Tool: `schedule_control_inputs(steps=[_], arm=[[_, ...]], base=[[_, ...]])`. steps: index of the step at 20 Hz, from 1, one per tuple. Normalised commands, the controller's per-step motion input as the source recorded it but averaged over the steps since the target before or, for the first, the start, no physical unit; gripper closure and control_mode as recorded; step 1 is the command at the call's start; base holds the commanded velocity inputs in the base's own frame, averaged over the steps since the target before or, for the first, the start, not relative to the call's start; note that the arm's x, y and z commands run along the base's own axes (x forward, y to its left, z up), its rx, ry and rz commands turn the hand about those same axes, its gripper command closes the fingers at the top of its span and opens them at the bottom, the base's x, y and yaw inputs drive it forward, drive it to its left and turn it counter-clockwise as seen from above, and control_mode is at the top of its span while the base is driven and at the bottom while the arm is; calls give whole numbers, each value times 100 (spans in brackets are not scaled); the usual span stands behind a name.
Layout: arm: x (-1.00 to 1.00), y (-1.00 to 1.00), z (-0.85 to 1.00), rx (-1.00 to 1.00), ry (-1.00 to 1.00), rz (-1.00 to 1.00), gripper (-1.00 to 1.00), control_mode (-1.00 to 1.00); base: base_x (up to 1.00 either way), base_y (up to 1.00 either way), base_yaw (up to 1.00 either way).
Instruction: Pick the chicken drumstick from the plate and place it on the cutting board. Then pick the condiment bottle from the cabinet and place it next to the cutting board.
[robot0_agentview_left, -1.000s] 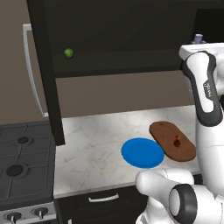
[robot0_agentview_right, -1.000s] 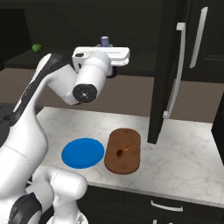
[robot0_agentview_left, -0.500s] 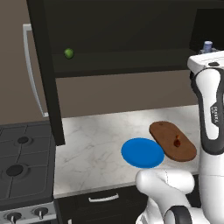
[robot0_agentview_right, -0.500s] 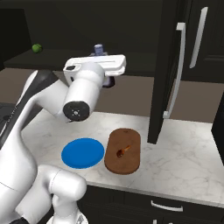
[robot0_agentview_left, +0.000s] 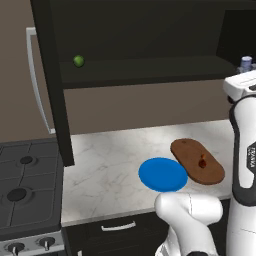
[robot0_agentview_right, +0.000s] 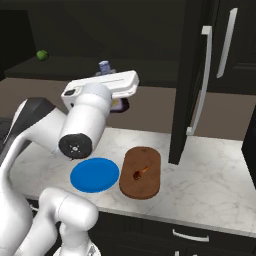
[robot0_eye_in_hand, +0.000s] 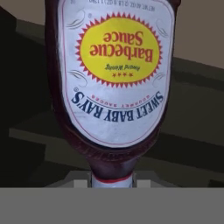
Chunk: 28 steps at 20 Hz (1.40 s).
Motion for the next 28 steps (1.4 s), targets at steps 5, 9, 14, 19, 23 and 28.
schedule_control_inputs(steps=[5,9,14,19,23,28], arm=[[-45,33,-21,0,1,0,100,-100],[-38,51,-31,5,0,0,100,-100],[-18,39,-11,5,-1,0,100,-100],[-3,16,0,1,-3,0,100,-100],[-16,13,-9,0,0,0,100,-100],[-29,5,-21,0,0,0,100,-100]], base=[[0,0,0],[0,0,0],[0,0,0],[0,0,0],[0,0,0],[0,0,0]])
